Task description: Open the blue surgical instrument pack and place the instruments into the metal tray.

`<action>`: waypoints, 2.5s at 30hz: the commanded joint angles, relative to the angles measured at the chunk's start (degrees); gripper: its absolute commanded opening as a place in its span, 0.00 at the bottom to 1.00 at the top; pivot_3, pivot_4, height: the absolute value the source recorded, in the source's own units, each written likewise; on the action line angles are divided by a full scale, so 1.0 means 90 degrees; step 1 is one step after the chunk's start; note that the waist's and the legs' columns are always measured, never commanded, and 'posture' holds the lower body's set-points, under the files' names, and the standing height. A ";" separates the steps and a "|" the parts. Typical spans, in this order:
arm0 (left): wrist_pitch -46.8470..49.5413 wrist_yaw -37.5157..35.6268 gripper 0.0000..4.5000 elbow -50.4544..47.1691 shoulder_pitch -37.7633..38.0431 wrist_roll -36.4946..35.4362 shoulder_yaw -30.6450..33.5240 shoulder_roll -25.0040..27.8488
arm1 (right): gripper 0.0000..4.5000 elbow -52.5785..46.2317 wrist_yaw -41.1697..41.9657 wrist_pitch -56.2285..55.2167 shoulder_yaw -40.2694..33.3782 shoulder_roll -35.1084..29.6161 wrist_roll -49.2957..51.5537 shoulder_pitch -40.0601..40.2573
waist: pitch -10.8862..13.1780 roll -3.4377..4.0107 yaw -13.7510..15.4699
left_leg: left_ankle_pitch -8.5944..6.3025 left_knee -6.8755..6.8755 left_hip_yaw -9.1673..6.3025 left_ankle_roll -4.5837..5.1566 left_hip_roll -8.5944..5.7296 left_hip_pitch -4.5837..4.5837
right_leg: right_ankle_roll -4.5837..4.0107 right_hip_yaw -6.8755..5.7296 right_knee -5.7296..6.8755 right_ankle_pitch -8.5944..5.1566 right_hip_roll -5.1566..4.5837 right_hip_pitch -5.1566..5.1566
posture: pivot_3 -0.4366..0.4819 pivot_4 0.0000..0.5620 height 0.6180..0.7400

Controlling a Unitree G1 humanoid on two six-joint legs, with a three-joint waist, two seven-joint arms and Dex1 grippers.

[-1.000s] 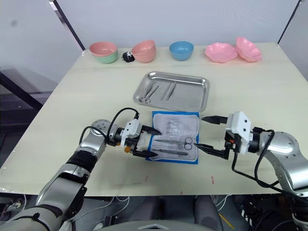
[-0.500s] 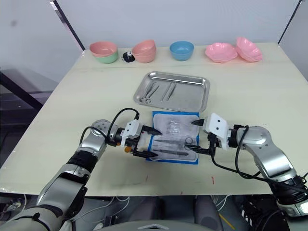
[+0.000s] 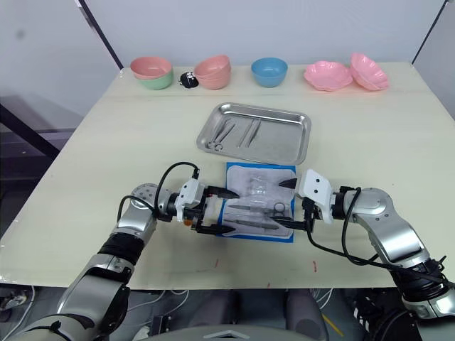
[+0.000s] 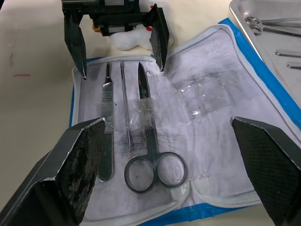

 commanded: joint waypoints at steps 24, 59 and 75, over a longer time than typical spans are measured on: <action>0.0821 0.0685 1.00 0.0846 -0.0237 0.1181 -0.0694 -0.0318 | 0.99 -0.0536 -0.0108 0.0325 -0.0430 -0.0160 0.0283 0.0231 | 0.0001 0.0002 0.0156 | 0.0001 0.0001 -0.0016 -0.0001 -0.0007 -0.0002 | 0.0002 -0.0009 -0.0004 0.0001 -0.0001 0.0007 | 0.48 0.27 1.00; -0.0048 0.0183 1.00 0.2028 -0.0662 0.1358 -0.0843 -0.0426 | 0.99 -0.0685 0.1325 -0.0147 -0.2343 -0.1313 0.1619 0.1152 | -0.0005 0.0011 0.0160 | 0.0000 -0.0002 -0.0025 -0.0001 -0.0009 0.0015 | 0.0017 -0.0014 -0.0020 -0.0008 -0.0001 0.0038 | 0.48 0.27 1.00; -0.0348 0.0232 1.00 0.2423 -0.0805 0.1548 -0.0903 -0.0494 | 0.99 -0.0818 -0.0589 0.1596 0.0461 -0.0289 -0.0434 -0.0698 | -0.0023 0.0039 0.0156 | 0.0001 -0.0008 -0.0036 -0.0001 -0.0013 0.0012 | 0.0025 -0.0021 -0.0025 -0.0013 -0.0001 0.0031 | 0.48 0.27 1.00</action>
